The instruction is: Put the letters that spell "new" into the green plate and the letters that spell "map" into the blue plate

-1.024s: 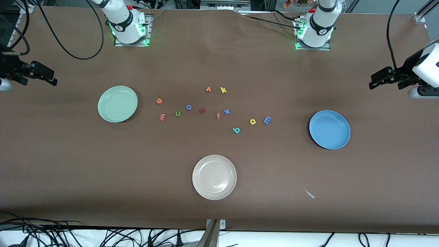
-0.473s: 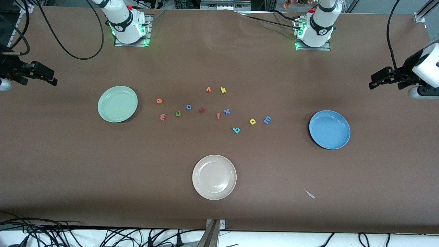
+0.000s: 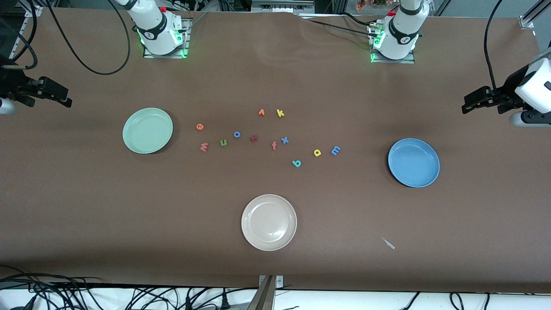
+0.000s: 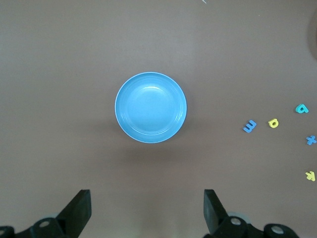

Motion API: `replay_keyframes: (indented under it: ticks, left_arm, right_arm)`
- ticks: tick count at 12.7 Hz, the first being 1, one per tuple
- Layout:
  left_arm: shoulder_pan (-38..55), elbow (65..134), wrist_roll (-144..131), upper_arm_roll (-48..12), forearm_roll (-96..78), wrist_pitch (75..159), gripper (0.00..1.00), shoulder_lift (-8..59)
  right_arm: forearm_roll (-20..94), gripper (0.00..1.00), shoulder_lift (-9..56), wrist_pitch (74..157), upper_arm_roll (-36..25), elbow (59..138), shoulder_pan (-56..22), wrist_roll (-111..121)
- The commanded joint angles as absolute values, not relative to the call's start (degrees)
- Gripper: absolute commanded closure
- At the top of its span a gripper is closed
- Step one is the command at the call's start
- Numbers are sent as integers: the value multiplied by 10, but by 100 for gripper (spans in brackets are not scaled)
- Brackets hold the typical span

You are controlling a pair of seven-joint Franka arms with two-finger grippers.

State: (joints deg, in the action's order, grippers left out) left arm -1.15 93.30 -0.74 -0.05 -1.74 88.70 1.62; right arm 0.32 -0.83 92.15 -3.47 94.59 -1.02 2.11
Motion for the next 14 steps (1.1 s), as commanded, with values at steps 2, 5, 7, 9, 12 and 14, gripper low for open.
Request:
replay_keyframes:
  ticks: [2,5,7,9,12,14]
  left_arm:
    - [-11,921,-8,0,6,892,0,46]
    - [4,904,-24,-2,6,889,0,115]
    - [44,904,-98,-5,-3,892,0,129]
    - [103,907,-224,-11,-4,923,0,162]
    - [150,913,-365,-14,-87,1003,0,191]
    - [189,925,-460,-15,-99,1066,0,208]
  right_arm:
    - [11,0,-5,911,-33,953,-8,19]
    - [12,0,19,924,-30,951,-22,15]
    - [36,0,59,918,-26,951,-47,16]
    - [33,0,107,936,-27,954,-100,15]
    - [35,0,155,1028,-26,990,-133,-106]
    - [35,0,170,1094,-26,1039,-164,-158]
